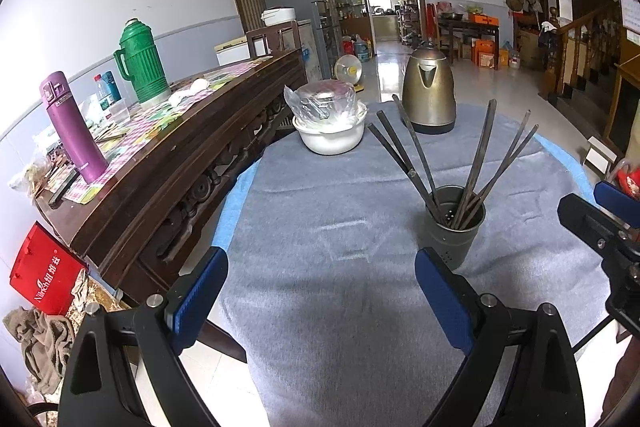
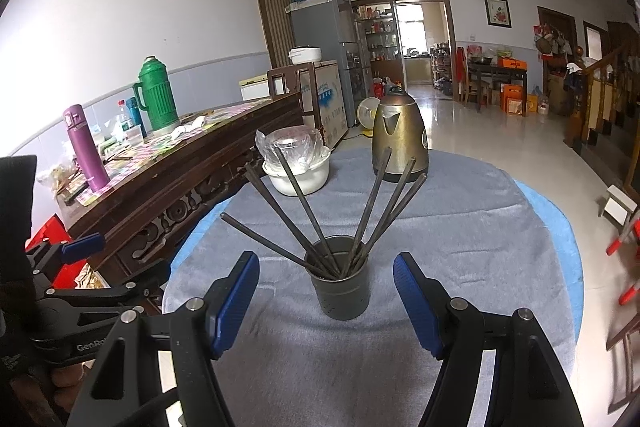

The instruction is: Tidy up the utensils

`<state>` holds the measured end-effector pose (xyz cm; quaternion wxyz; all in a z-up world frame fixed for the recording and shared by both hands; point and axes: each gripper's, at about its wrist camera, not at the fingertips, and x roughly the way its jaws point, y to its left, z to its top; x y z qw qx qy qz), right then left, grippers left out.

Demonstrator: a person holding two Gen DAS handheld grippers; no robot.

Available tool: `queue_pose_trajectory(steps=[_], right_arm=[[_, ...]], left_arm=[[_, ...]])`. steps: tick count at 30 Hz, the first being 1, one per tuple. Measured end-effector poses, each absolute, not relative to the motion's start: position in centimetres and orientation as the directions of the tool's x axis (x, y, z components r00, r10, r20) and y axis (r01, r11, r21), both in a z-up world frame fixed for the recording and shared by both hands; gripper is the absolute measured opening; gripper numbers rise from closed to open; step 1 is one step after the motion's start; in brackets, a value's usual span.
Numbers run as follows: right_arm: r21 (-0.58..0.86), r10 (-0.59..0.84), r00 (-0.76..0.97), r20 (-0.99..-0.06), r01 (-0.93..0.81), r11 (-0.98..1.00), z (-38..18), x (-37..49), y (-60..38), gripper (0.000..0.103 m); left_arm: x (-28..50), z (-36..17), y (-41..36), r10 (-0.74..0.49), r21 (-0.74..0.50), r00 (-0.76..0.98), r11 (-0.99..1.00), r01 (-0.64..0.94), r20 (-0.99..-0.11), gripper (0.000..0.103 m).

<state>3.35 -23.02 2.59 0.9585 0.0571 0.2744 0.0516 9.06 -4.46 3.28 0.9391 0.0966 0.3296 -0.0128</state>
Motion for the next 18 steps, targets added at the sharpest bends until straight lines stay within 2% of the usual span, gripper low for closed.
queue_pose_trajectory(steps=[18], right_arm=[[0.143,0.090,0.842,-0.532,-0.016,0.990,1.8,4.1,-23.2,0.073]], left_arm=[[10.2,2.4,-3.8,0.018,0.154,0.773,0.983,0.103,-0.635,0.095]])
